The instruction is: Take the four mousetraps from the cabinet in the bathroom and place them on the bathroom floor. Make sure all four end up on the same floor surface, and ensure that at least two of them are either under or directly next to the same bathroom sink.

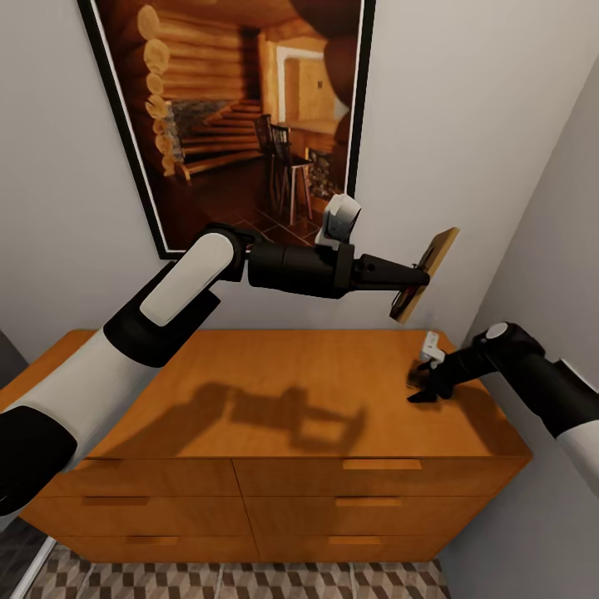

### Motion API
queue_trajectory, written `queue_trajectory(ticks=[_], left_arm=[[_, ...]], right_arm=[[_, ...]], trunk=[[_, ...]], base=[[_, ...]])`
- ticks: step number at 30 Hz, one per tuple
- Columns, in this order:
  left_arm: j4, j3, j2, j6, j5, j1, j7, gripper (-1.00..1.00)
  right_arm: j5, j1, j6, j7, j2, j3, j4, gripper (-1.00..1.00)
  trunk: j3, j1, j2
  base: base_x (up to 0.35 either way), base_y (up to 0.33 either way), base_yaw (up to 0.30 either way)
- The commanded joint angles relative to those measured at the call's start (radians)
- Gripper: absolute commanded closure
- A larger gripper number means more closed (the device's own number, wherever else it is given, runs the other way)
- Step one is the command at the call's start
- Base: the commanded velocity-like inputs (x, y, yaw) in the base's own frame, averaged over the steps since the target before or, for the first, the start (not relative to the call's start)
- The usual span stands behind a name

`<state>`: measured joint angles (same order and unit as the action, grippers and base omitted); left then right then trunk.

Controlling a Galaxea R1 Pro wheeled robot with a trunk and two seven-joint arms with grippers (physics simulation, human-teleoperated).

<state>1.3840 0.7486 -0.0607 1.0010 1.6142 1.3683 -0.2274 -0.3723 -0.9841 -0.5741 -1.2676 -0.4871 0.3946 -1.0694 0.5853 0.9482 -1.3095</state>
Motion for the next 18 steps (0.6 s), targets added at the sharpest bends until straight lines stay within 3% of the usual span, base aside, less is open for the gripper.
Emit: queue_trajectory(ticks=[1,18], left_arm=[[-0.001,0.002,-0.001,0.0,-0.008,0.002,-0.013,1.0],[0.0,0.0,-0.001,0.0,-0.008,0.002,-0.013,1.0]], right_arm=[[0.0,0.004,-0.005,-0.007,-0.001,0.008,-0.001,-1.0],[0.003,0.01,-0.004,-0.007,-0.006,0.006,0.02,-1.0]], trunk=[[0.001,0.0,0.0],[0.001,0.0,0.0]], base=[[0.0,0.0,0.0],[0.0,0.0,0.0]])
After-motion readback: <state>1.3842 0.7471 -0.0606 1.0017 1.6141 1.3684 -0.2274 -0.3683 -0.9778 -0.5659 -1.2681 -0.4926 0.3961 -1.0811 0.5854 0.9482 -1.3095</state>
